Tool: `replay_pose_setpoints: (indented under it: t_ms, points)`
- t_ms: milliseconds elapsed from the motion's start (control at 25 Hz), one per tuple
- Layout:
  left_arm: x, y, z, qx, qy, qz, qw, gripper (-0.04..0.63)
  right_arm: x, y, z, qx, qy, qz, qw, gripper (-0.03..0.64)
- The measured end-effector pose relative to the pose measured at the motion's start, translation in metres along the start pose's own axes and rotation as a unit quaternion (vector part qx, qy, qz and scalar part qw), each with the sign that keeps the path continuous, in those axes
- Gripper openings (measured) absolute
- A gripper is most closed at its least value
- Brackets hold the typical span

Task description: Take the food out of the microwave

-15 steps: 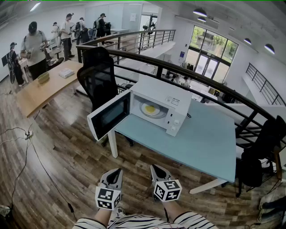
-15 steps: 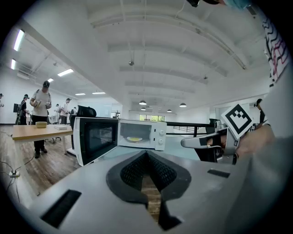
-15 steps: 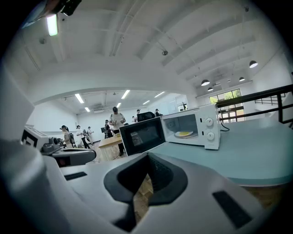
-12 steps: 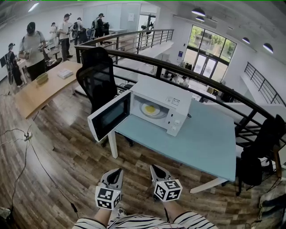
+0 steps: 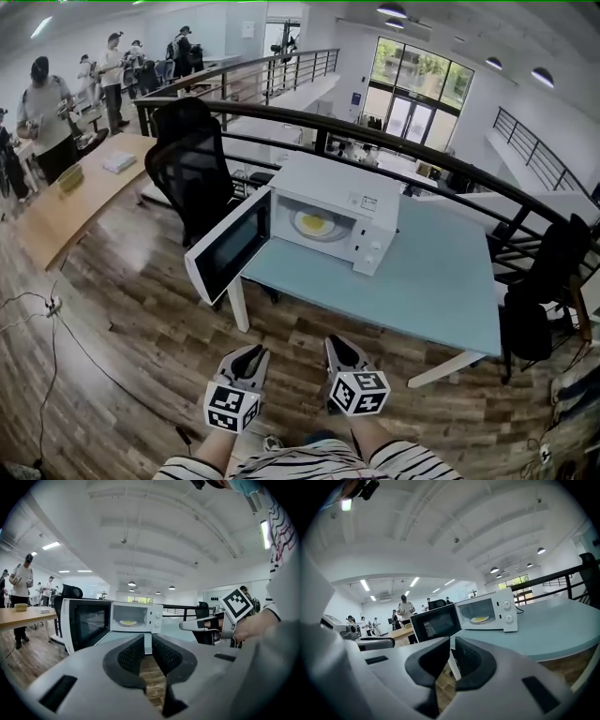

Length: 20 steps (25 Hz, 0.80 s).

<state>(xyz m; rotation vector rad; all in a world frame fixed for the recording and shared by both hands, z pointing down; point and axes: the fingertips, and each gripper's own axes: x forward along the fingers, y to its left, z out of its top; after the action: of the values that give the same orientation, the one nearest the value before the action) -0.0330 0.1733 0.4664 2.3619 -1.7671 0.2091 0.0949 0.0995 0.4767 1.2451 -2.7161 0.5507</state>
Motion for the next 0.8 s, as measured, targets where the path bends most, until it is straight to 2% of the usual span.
replay_pose_setpoints:
  t_ms: [360,440,520,600,680,800]
  points:
    - [0.024,0.019,0.009,0.005,-0.006,-0.033,0.9994,0.026,0.017,-0.008,0.002,0.016,-0.013,-0.026,0.999,0.032]
    - [0.033,0.023,0.009,-0.001,-0.004,-0.034,0.9994,0.049,0.023,-0.011,0.004,0.018,-0.014,-0.027,0.999,0.037]
    - [0.043,0.026,0.008,-0.007,0.001,-0.038,0.9992,0.147,0.031,-0.016,0.004,0.021,-0.011,-0.025,0.999,0.072]
    - [0.054,0.030,0.008,-0.009,0.003,-0.038,0.9992,0.147,0.041,-0.022,0.005,0.024,-0.007,-0.025,0.999,0.124]
    - [0.067,0.036,0.009,-0.012,0.005,-0.037,0.9992,0.147,0.053,-0.030,0.007,0.025,-0.003,-0.025,0.999,0.130]
    - [0.090,0.045,0.011,-0.016,0.011,-0.037,0.9991,0.147,0.072,-0.042,0.013,0.030,0.002,-0.026,0.999,0.183]
